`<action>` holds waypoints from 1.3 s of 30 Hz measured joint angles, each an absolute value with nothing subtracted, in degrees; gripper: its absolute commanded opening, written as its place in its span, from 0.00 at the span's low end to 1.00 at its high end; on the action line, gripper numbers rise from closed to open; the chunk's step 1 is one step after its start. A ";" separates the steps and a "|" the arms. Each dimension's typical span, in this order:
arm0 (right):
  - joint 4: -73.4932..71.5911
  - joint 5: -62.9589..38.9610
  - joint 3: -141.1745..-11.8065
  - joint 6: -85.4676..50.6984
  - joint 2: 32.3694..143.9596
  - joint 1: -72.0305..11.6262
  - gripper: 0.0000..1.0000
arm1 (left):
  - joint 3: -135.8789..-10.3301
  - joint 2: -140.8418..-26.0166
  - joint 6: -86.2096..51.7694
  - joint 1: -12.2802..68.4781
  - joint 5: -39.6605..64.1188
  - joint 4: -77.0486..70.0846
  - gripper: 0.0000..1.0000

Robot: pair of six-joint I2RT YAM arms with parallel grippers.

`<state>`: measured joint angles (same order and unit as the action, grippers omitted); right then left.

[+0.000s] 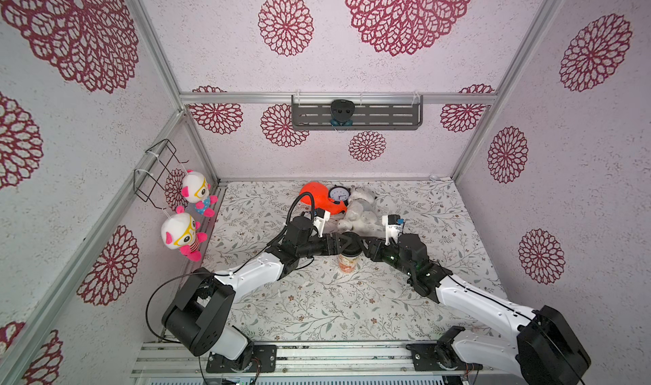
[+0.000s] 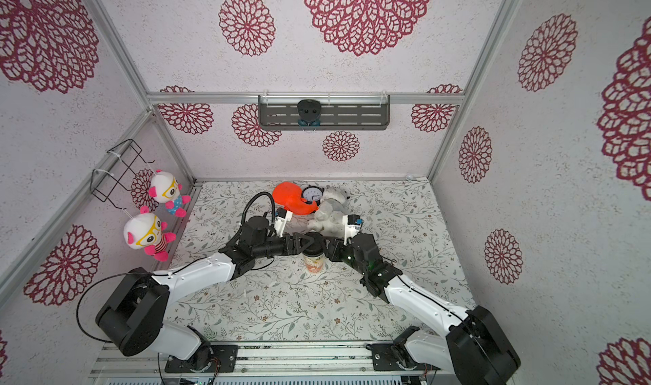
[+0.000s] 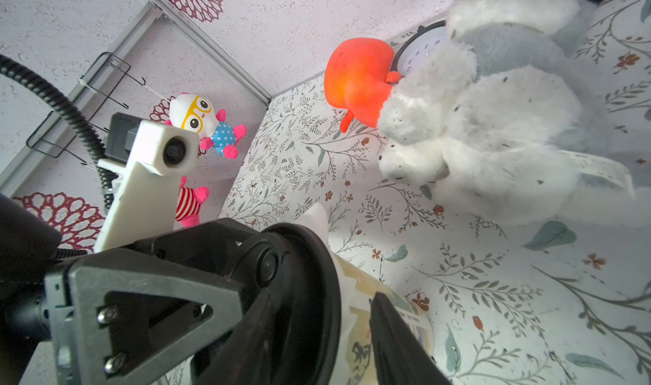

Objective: Put the leak-proof paper on the milk tea cups
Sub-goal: Secure the cup lid on the cup.

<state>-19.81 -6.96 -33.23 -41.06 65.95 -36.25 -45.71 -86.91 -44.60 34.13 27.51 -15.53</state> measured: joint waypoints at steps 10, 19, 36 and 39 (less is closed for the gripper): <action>-14.81 -10.15 -33.91 -40.01 64.31 -33.89 0.31 | -45.71 -86.91 -44.58 34.13 27.55 -15.49 0.69; -14.24 -12.34 -33.91 -40.03 64.49 -33.78 0.30 | -45.63 -86.91 -44.60 34.13 27.57 -15.64 0.69; -24.73 -10.04 -27.44 -38.48 64.86 -36.07 0.17 | -45.28 -87.07 -44.75 34.09 27.79 -16.73 0.69; -26.15 -9.41 -26.57 -38.37 64.82 -36.62 0.17 | -45.17 -87.11 -44.88 34.06 27.81 -16.97 0.69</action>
